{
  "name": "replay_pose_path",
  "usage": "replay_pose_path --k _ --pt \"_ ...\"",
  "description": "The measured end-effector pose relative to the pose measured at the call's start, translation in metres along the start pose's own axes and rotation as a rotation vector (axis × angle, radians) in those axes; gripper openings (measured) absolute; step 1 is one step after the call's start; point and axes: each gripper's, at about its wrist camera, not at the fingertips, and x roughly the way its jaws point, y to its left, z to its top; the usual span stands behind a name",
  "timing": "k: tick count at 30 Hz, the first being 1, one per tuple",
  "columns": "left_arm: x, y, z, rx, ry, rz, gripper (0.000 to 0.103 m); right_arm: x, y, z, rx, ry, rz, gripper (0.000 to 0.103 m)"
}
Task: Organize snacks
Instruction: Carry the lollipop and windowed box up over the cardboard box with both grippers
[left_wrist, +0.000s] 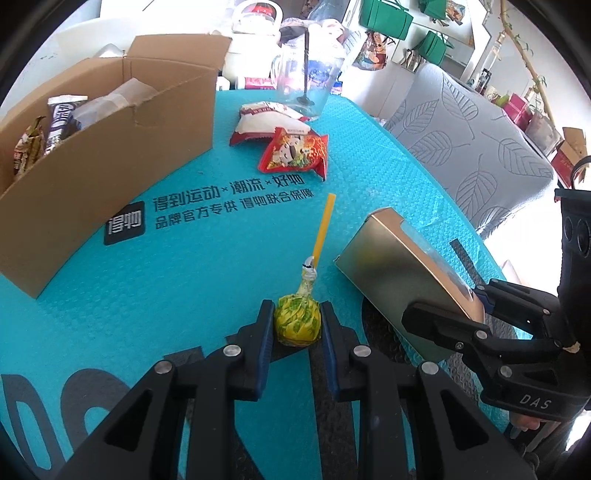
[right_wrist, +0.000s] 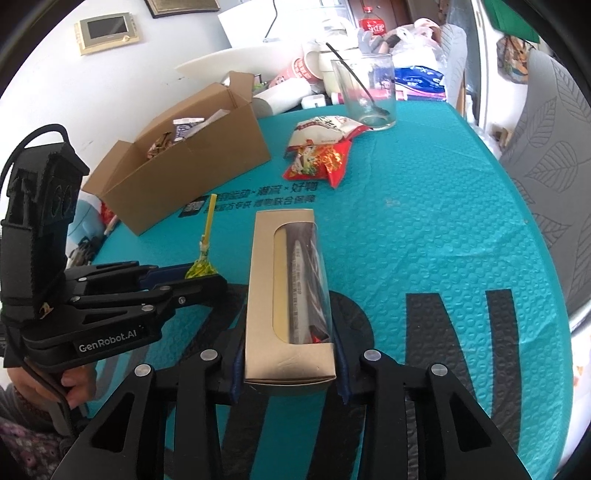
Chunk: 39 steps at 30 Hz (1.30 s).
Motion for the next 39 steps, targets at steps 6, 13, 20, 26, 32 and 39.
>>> replay_pose_path --k 6,13,20,26,32,39 --pt "-0.019 0.010 -0.002 -0.038 -0.029 0.010 0.023 -0.006 0.019 0.004 -0.033 -0.014 0.036 0.036" --pt "-0.044 0.026 -0.001 -0.084 -0.082 0.023 0.023 -0.006 0.044 0.015 -0.082 -0.015 0.095 0.036" --pt "-0.076 0.042 0.008 -0.117 -0.160 0.062 0.023 -0.011 0.075 0.038 -0.137 -0.048 0.152 0.036" --pt "-0.103 0.060 0.019 -0.153 -0.237 0.106 0.023 -0.013 0.103 0.066 -0.202 -0.078 0.171 0.036" --pt "-0.122 0.076 0.035 -0.170 -0.296 0.156 0.023 -0.009 0.123 0.092 -0.259 -0.093 0.194 0.036" --pt "-0.140 0.093 0.061 -0.181 -0.362 0.209 0.023 -0.002 0.138 0.126 -0.311 -0.122 0.197 0.036"
